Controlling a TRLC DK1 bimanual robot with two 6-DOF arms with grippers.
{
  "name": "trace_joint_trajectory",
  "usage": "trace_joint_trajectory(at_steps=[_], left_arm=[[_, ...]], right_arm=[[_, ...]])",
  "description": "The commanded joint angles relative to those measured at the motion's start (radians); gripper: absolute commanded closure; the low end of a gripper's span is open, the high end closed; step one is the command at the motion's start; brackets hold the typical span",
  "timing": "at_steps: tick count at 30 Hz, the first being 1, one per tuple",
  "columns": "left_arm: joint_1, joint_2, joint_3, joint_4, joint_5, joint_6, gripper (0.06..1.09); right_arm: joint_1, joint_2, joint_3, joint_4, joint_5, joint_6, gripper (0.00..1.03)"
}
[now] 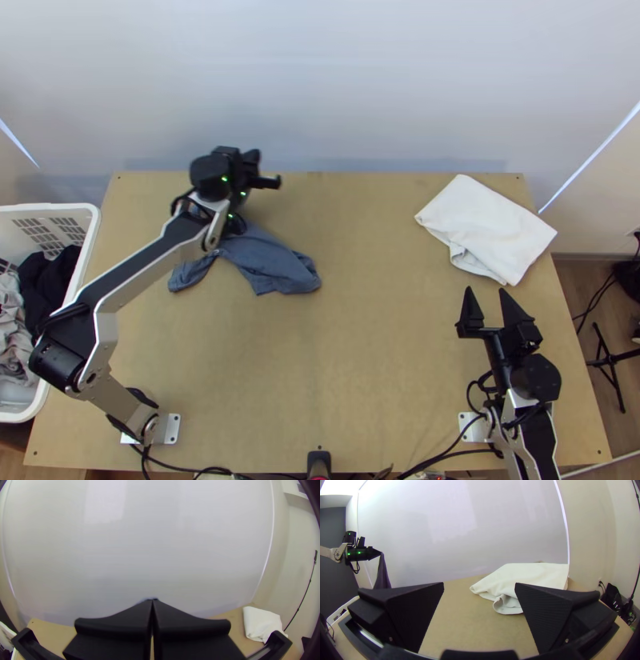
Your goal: Fold the t-shirt
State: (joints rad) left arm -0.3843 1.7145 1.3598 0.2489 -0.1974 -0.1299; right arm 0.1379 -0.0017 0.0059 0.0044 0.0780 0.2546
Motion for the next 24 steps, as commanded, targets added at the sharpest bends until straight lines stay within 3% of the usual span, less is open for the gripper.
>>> trace_joint_trajectory(at_steps=[1, 6, 18, 24], left_arm=[[0.193, -0.026, -0.034, -0.060, -0.027, 0.009, 1.05], [0.403, -0.062, -0.105, -0.096, -0.011, -0.005, 1.05], [0.723, -0.225, -0.403, -0.115, 0.135, -0.027, 1.05], [0.837, -0.309, -0.447, -0.238, 0.197, -0.019, 1.05]], right_arm=[[0.000, 0.000, 0.000, 0.000, 0.000, 0.000, 0.04], [0.000, 0.000, 0.000, 0.000, 0.000, 0.000, 0.04], [0.000, 0.000, 0.000, 0.000, 0.000, 0.000, 0.04], [0.000, 0.000, 0.000, 0.000, 0.000, 0.000, 0.04]])
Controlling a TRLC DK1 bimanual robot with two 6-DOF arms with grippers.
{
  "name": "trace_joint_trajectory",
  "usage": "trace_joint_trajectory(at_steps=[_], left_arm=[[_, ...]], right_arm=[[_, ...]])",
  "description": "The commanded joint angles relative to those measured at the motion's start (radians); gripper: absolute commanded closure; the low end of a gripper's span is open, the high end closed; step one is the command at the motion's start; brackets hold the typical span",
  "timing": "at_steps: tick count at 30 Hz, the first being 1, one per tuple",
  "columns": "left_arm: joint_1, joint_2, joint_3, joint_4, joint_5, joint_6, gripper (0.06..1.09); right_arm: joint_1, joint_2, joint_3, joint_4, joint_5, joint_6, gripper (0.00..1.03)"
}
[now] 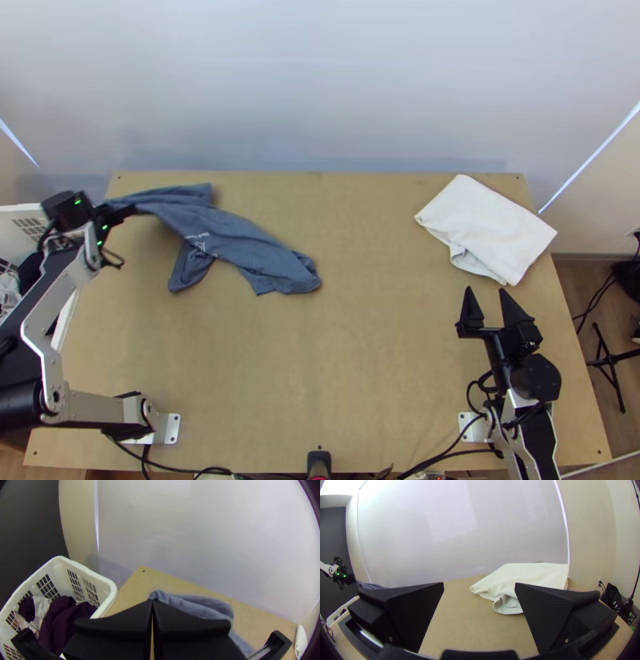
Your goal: Fold the t-shirt
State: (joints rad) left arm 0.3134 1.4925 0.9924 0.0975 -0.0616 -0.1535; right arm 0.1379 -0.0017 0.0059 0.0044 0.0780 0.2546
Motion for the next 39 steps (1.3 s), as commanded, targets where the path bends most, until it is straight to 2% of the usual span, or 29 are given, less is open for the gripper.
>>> trace_joint_trajectory(at_steps=[1, 8, 15, 16, 18, 20, 21, 22, 23, 29, 32, 36, 39], left_arm=[[0.162, -0.103, -0.092, -0.091, 0.069, 0.008, 1.05], [0.285, -0.282, -0.228, -0.147, 0.194, 0.075, 1.05], [0.263, -0.488, -0.394, -0.226, 0.226, 0.115, 1.04], [0.257, -0.506, -0.403, -0.237, 0.226, 0.115, 0.95], [0.234, -0.523, -0.390, -0.308, 0.227, 0.109, 0.66], [0.213, -0.515, -0.365, -0.341, 0.227, 0.104, 0.54], [0.211, -0.509, -0.353, -0.352, 0.227, 0.100, 0.29], [0.207, -0.505, -0.342, -0.357, 0.227, 0.089, 0.08], [0.205, -0.499, -0.331, -0.361, 0.227, 0.085, 0.10], [0.197, -0.486, -0.216, -0.403, 0.229, 0.031, 0.10], [0.150, -0.446, -0.083, -0.548, 0.243, -0.004, 0.10], [0.027, -0.353, 0.078, -0.834, 0.244, -0.014, 0.10], [-0.033, -0.331, 0.092, -0.924, 0.232, 0.005, 0.10]], right_arm=[[0.000, 0.000, 0.000, 0.000, 0.000, 0.000, 0.04], [0.000, 0.000, 0.000, 0.000, 0.000, 0.000, 0.04], [-0.001, 0.000, 0.000, 0.000, 0.000, 0.000, 0.04], [0.000, 0.000, 0.000, 0.000, 0.000, 0.000, 0.04], [0.000, 0.000, 0.000, 0.000, 0.000, 0.000, 0.04], [0.000, 0.000, 0.000, 0.000, 0.000, 0.000, 0.04], [0.000, 0.000, 0.000, 0.000, 0.000, 0.000, 0.04], [0.000, 0.000, 0.000, 0.000, 0.000, 0.000, 0.04], [0.000, 0.000, 0.000, 0.000, 0.000, 0.000, 0.04], [0.000, 0.000, 0.000, 0.000, 0.000, 0.000, 0.04], [0.000, 0.000, 0.000, 0.000, 0.000, 0.000, 0.04], [-0.001, 0.000, 0.000, 0.000, 0.000, 0.000, 0.04], [0.000, 0.000, 0.000, 0.000, 0.000, 0.000, 0.04]])
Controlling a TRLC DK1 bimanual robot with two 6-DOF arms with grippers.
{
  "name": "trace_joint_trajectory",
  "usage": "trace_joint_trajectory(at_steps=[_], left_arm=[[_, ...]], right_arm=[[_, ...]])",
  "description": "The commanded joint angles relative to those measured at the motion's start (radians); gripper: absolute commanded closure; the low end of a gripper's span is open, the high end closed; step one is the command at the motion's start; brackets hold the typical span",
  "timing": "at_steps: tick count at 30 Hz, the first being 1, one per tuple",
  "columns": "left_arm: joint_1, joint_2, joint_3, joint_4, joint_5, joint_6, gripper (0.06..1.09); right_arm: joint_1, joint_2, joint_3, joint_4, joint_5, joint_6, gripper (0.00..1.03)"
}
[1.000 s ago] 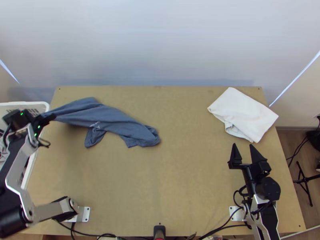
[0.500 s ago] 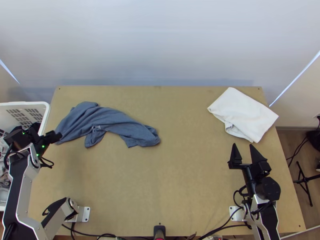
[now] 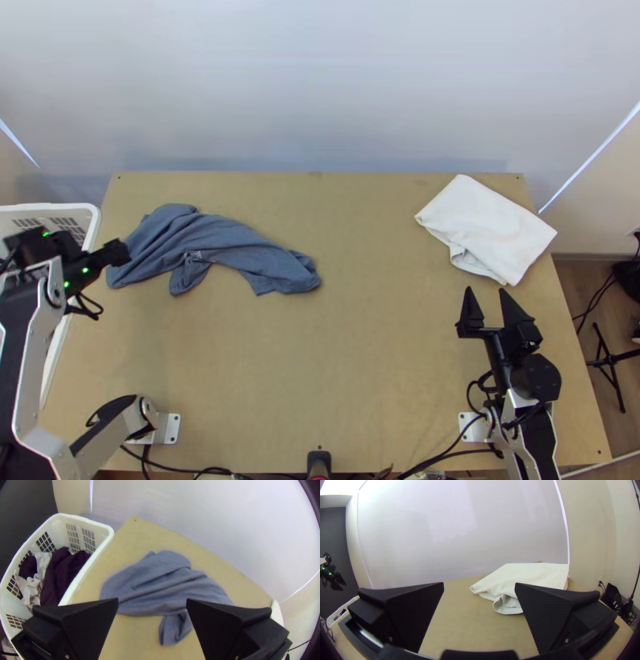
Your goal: Fold the t-shirt
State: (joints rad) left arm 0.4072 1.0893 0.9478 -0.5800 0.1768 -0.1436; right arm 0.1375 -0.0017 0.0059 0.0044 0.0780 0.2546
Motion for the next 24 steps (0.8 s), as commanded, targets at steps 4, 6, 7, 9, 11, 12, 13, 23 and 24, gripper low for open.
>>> trace_joint_trajectory(at_steps=[4, 6, 7, 9, 11, 12, 13, 23, 24], left_arm=[[-0.179, 0.058, 0.138, -0.302, -0.049, -0.014, 0.10], [-0.185, 0.047, 0.135, -0.320, -0.056, -0.021, 0.10], [-0.185, 0.041, 0.134, -0.323, -0.059, -0.022, 0.10], [-0.185, 0.026, 0.131, -0.325, -0.071, -0.022, 0.10], [-0.185, 0.014, 0.128, -0.331, -0.083, -0.022, 0.10], [-0.183, 0.006, 0.126, -0.333, -0.088, -0.024, 0.10], [-0.183, -0.002, 0.124, -0.333, -0.089, -0.028, 0.10], [-0.185, -0.032, 0.098, -0.311, -0.102, -0.077, 0.10], [-0.183, -0.035, 0.095, -0.310, -0.106, -0.077, 0.10]], right_arm=[[0.001, 0.000, 0.000, 0.000, 0.000, 0.000, 0.04], [0.001, 0.000, 0.000, 0.000, 0.000, 0.000, 0.04], [0.001, 0.000, 0.000, 0.000, 0.000, 0.000, 0.04], [0.002, 0.000, 0.000, 0.000, 0.000, 0.028, 0.04], [0.002, 0.000, 0.000, 0.000, 0.000, 0.029, 0.04], [0.001, 0.000, 0.000, 0.000, 0.000, 0.029, 0.04], [0.001, 0.000, 0.000, 0.000, 0.000, 0.032, 0.04], [0.165, 0.069, 0.123, -0.083, -0.129, -0.012, 0.04], [0.221, 0.144, 0.170, -0.095, -0.132, -0.031, 0.04]])
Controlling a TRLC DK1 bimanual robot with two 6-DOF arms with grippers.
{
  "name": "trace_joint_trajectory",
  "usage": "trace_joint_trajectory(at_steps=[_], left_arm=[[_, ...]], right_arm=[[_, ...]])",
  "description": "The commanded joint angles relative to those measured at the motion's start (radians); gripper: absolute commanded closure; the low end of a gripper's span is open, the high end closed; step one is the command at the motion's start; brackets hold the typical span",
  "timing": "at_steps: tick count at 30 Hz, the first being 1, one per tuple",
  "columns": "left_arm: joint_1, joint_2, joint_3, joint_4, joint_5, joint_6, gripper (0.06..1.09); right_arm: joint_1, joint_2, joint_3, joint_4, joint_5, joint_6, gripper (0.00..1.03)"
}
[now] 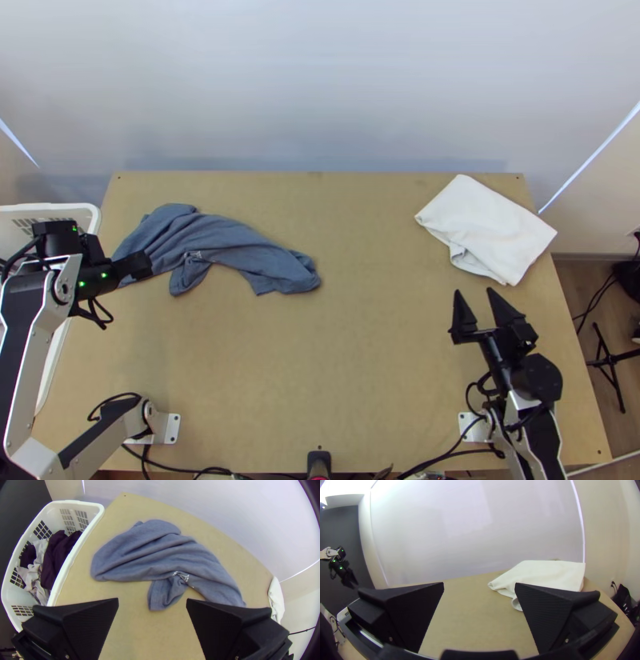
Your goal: Fold the t-shirt
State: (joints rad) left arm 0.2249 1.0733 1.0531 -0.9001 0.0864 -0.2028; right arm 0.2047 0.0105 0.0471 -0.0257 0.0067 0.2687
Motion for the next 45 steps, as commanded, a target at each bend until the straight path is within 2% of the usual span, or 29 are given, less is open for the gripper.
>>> trace_joint_trajectory(at_steps=[1, 2, 3, 7, 9, 11, 13, 17, 19, 21, 23, 27, 31, 37, 40, 43, 45], left_arm=[[0.001, -0.029, -0.019, 0.013, -0.017, -0.018, 0.10], [0.001, -0.038, -0.034, 0.023, -0.019, -0.018, 0.10], [0.002, -0.052, -0.053, 0.035, -0.020, -0.018, 0.10], [0.002, -0.108, -0.148, 0.079, -0.020, -0.027, 0.10], [0.002, -0.130, -0.194, 0.101, -0.020, -0.035, 0.10], [0.001, -0.147, -0.228, 0.116, -0.020, -0.038, 0.10], [0.001, -0.164, -0.254, 0.130, -0.020, -0.043, 0.10], [0.002, -0.194, -0.275, 0.148, -0.020, -0.044, 0.10], [0.004, -0.204, -0.277, 0.148, -0.020, -0.043, 0.10], [0.007, -0.207, -0.278, 0.150, -0.022, -0.043, 0.10], [0.010, -0.208, -0.283, 0.153, -0.022, -0.038, 0.10], [0.013, -0.207, -0.297, 0.168, -0.020, -0.037, 0.10], [0.013, -0.208, -0.306, 0.175, -0.020, -0.041, 0.10], [0.028, -0.210, -0.311, 0.175, -0.022, -0.035, 0.10], [0.034, -0.208, -0.311, 0.179, -0.022, -0.033, 0.10], [0.033, -0.204, -0.315, 0.184, -0.020, -0.035, 0.10], [0.033, -0.200, -0.317, 0.184, -0.020, -0.037, 0.10]], right_arm=[[0.231, 0.235, 0.192, -0.077, -0.059, -0.062, 0.04], [0.297, 0.348, 0.263, -0.108, -0.059, -0.074, 0.04], [0.308, 0.445, 0.329, -0.138, -0.062, -0.095, 0.04], [0.452, 0.664, 0.502, -0.186, -0.079, -0.191, 0.04], [0.530, 0.809, 0.599, -0.250, -0.079, -0.192, 0.04], [0.584, 1.036, 0.752, -0.376, -0.079, -0.131, 0.04], [0.581, 1.240, 0.915, -0.530, -0.080, 0.035, 0.04], [0.618, 1.418, 1.083, -0.562, -0.086, 0.231, 0.05], [0.657, 1.453, 1.117, -0.500, -0.086, 0.253, 0.05], [0.707, 1.488, 1.137, -0.431, -0.071, 0.213, 0.05], [0.733, 1.542, 1.206, -0.471, -0.071, 0.227, 0.05], [0.748, 1.681, 1.333, -0.559, -0.073, 0.219, 0.06], [0.696, 1.815, 1.458, -0.640, -0.083, 0.305, 0.20], [0.639, 1.947, 1.573, -0.691, -0.159, 0.389, 0.21], [0.605, 1.988, 1.593, -0.695, -0.220, 0.432, 0.36], [0.584, 2.028, 1.611, -0.695, -0.226, 0.435, 0.38], [0.567, 2.053, 1.625, -0.695, -0.226, 0.445, 0.43]])
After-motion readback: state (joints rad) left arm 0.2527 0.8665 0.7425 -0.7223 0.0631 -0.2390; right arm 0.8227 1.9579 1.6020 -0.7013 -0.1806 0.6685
